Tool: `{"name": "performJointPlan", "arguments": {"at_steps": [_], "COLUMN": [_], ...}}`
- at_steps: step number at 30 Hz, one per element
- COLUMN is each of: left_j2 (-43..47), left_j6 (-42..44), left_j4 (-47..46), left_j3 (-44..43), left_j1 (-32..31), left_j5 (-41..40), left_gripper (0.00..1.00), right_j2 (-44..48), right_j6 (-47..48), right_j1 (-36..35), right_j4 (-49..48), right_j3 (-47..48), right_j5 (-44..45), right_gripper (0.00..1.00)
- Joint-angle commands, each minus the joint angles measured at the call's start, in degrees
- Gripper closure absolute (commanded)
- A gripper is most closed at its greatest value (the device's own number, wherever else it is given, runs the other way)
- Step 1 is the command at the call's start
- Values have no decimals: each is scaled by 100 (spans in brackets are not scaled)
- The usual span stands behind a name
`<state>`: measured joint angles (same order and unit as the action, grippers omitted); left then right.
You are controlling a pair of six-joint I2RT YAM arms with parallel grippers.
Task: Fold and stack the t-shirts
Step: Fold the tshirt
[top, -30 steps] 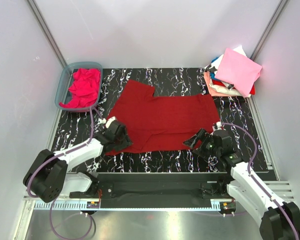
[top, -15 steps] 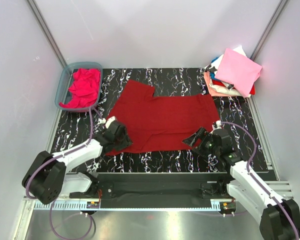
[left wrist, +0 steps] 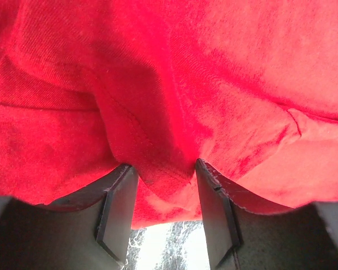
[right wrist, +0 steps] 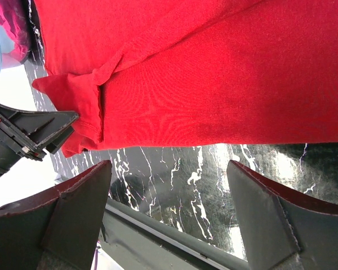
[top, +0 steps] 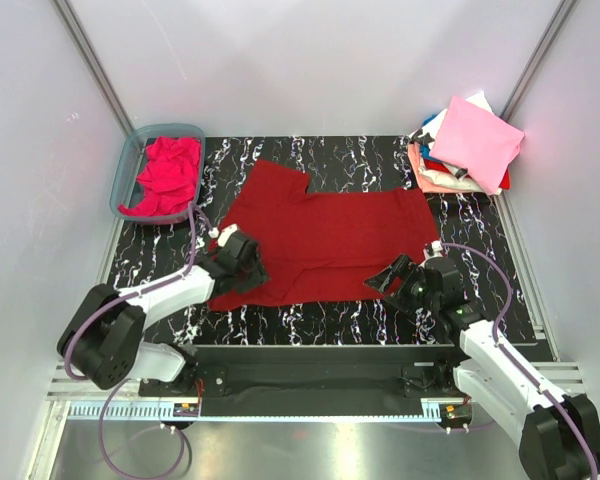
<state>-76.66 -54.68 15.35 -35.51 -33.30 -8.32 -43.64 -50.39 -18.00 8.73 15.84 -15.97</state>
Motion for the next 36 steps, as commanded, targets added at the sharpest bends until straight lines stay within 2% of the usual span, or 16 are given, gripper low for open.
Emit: {"name": "performJointPlan", "arguments": {"at_steps": [1,4,5,7,8,9,11,14,17,19,27,28,31,32,36], "left_j2": [-85,-86,-94,-103,-121,-129,-208,-358,-586,-814,-1999,-2123,-2633,-2765,-3354], "left_j6": [115,141,150,176,185,237,273,334,405,475,791,809,906,967,1099], "left_j4": [-173,-164,-173,-147,-129,-86,20,160,319,372,582,618,723,767,1249], "left_j3": [-264,-325,-343,-404,-431,-518,-659,-940,-1265,-1529,-2696,-2829,-3312,-3609,-4462], "left_j1": [-28,-28,-28,-28,-19,-19,25,148,280,368,728,824,1035,1088,1308], "left_j5": [-214,-232,-232,-232,-249,-267,-302,-258,-179,-100,347,400,655,778,936], "left_gripper": [50,56,64,73,84,89,96,96,91,84,75,68,59,52,37], "right_j2": [-31,-83,-92,-84,-84,-75,-83,-110,-154,-180,-286,-312,-312,-312,-338], "right_j6": [-6,-6,-6,-6,-6,-6,-6,-15,-15,-6,-15,-6,-6,3,-6], "right_j1": [-46,-46,-46,-46,-46,-54,-55,-46,-46,-54,-46,-46,-55,-46,-54], "right_j4": [-249,-275,-276,-284,-284,-276,-284,-302,-319,-328,-372,-381,-398,-399,-416], "right_j3": [113,122,122,122,113,113,113,113,113,113,130,130,122,122,122], "right_j5": [32,15,15,6,15,15,15,6,-3,-3,-29,-47,-47,-56,-73], "right_gripper": [10,10,10,10,10,10,10,10,10,10,10,10,10,10,10]}}
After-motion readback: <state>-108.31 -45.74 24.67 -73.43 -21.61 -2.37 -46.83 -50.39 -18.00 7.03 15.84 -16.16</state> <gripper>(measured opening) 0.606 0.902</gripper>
